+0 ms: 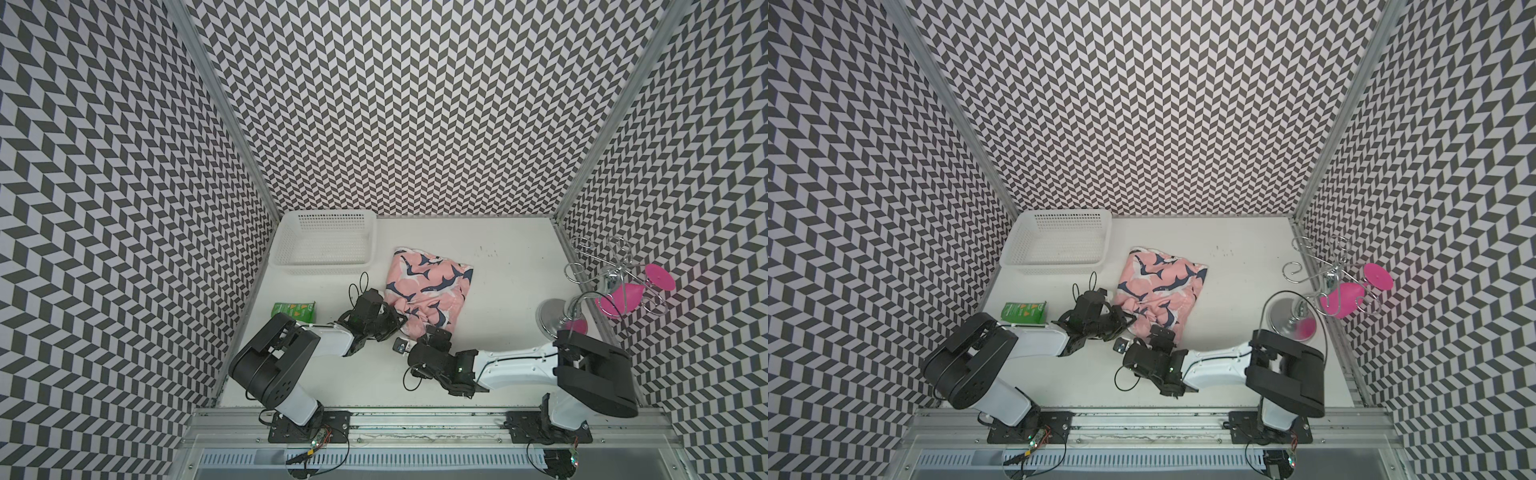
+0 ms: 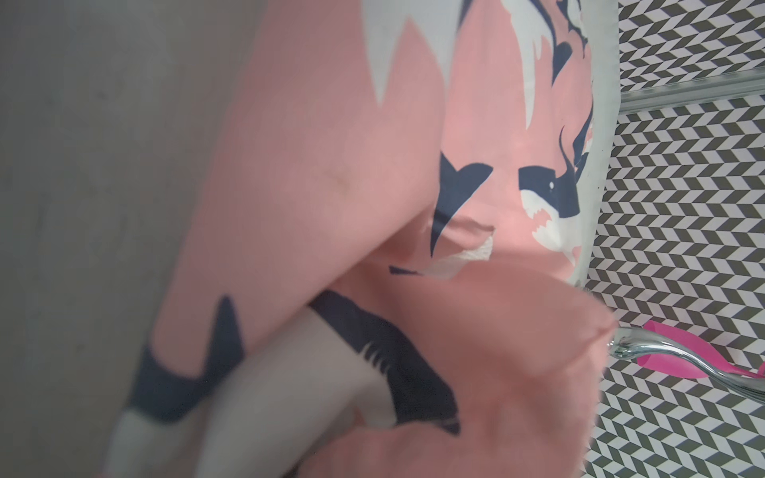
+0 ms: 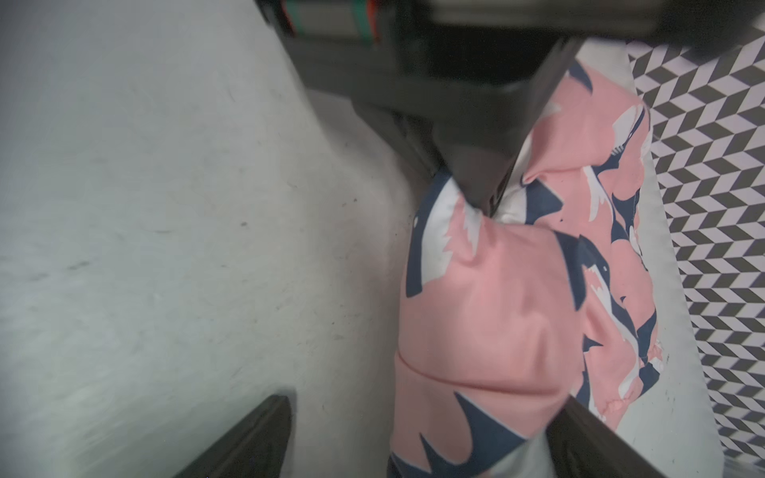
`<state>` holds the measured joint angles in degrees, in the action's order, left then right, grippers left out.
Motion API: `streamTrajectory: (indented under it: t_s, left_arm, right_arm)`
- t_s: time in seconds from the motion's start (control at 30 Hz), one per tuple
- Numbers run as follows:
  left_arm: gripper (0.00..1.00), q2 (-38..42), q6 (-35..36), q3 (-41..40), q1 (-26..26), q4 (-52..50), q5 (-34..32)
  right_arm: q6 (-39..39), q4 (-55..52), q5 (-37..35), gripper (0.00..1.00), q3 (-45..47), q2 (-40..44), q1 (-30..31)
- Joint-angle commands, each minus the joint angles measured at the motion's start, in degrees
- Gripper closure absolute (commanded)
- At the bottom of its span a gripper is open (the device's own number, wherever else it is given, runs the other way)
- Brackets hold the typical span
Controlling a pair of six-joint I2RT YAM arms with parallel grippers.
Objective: Roll up the shorts
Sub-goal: Roll the shorts at the center of the board.
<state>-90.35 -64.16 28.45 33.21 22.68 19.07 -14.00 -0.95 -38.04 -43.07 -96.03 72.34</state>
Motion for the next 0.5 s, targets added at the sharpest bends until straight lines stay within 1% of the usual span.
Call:
streamTrajectory:
  t_s: [0.0, 0.03, 0.07, 0.1, 0.13, 0.27, 0.3, 0.33, 0.37, 0.4, 0.43, 0.47]
  left_arm:
    - [1.0, 1.4, 0.3, 0.7, 0.1, -2.2, 1.9]
    - [1.0, 1.5, 0.2, 0.6, 0.0, -2.1, 2.2]
    - [1.0, 1.5, 0.0, 0.4, 0.0, -1.9, 2.4]
    - [1.0, 1.5, -0.1, 0.2, -0.1, -1.7, 2.8]
    - [1.0, 1.5, -0.2, 0.1, -0.2, -1.4, 3.2]
    - [1.0, 2.5, -0.1, -0.8, -1.0, -0.8, 3.8]
    - [1.0, 2.8, 0.3, -0.9, -1.2, -0.5, 4.0]
    - [0.85, 3.2, 0.9, -0.9, -1.5, -0.6, 3.9]
    - [0.65, 3.9, 1.5, -0.8, -1.7, -1.0, 3.6]
    - [0.53, 4.7, 2.3, -0.8, -2.0, -1.2, 3.2]
    - [0.44, 5.7, 3.3, -0.8, -2.2, -2.1, 2.4]
    - [0.38, 7.2, 4.4, -0.7, -2.6, -3.0, 1.6]
  right_arm:
    - [-1.1, 4.5, -7.3, 0.04, -1.8, -4.0, 0.4]
    - [-1.5, 5.4, -8.3, 0.1, -2.0, -4.8, 0.3]
    - [-1.7, 6.0, -8.2, 0.21, -2.3, -5.3, 0.1]
    - [-1.7, 5.8, -7.4, 0.33, -2.7, -5.7, -0.3]
    - [-1.6, 5.4, -6.5, 0.42, -3.0, -5.9, -0.7]
    - [-0.3, 1.2, 0.8, 0.74, -4.1, -6.1, -3.5]
    - [-0.1, 0.4, 2.6, 0.8, -4.2, -5.8, -4.1]
    - [0.3, -0.9, 5.5, 0.85, -4.5, -5.3, -4.9]
    - [0.5, -2.4, 9.6, 0.86, -4.8, -4.7, -6.0]
    - [1.1, -4.1, 13.5, 0.88, -5.2, -4.2, -6.8]
    - [1.9, -5.9, 17.5, 0.9, -5.9, -3.9, -8.2]
    - [2.9, -8.0, 22.1, 0.9, -7.0, -3.6, -9.4]
